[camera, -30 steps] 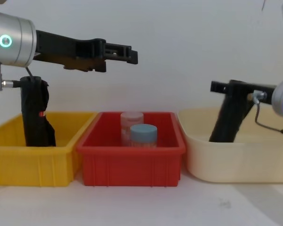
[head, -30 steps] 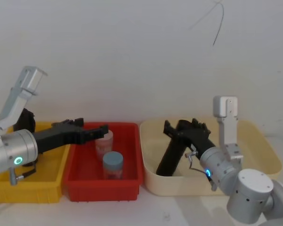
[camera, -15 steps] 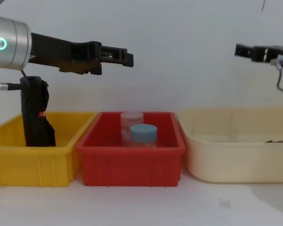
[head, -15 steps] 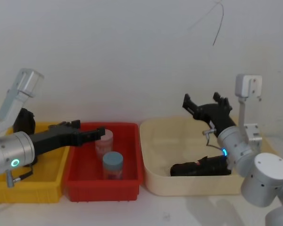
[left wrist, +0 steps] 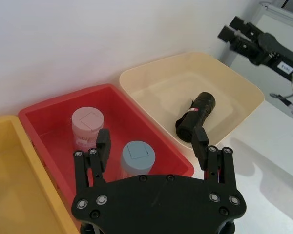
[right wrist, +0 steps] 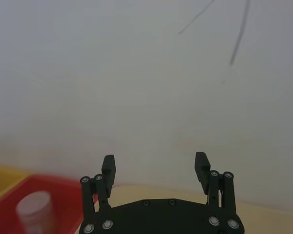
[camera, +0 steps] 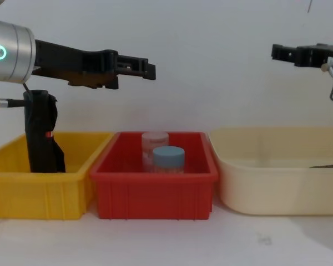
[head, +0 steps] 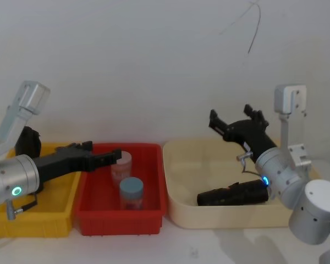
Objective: Pick up the garbage bag with the one hand and transfer it to the other hand.
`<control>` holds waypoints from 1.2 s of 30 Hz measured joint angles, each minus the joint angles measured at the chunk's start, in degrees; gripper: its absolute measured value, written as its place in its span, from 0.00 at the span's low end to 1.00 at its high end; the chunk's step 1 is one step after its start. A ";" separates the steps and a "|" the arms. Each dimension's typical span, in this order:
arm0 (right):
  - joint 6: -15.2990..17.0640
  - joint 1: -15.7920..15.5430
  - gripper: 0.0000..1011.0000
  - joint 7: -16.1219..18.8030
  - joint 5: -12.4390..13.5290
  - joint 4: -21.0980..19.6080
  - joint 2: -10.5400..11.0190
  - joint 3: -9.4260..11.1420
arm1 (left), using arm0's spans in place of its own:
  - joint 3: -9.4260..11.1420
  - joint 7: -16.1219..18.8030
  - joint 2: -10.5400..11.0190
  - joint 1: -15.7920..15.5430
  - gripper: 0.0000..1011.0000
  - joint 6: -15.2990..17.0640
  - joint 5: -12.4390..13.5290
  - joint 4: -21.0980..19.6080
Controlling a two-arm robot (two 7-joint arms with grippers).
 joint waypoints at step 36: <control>17.74 -5.43 0.99 4.54 -0.83 -10.72 -2.80 -11.99 | -5.49 5.46 2.66 5.52 0.99 -5.56 0.12 -5.57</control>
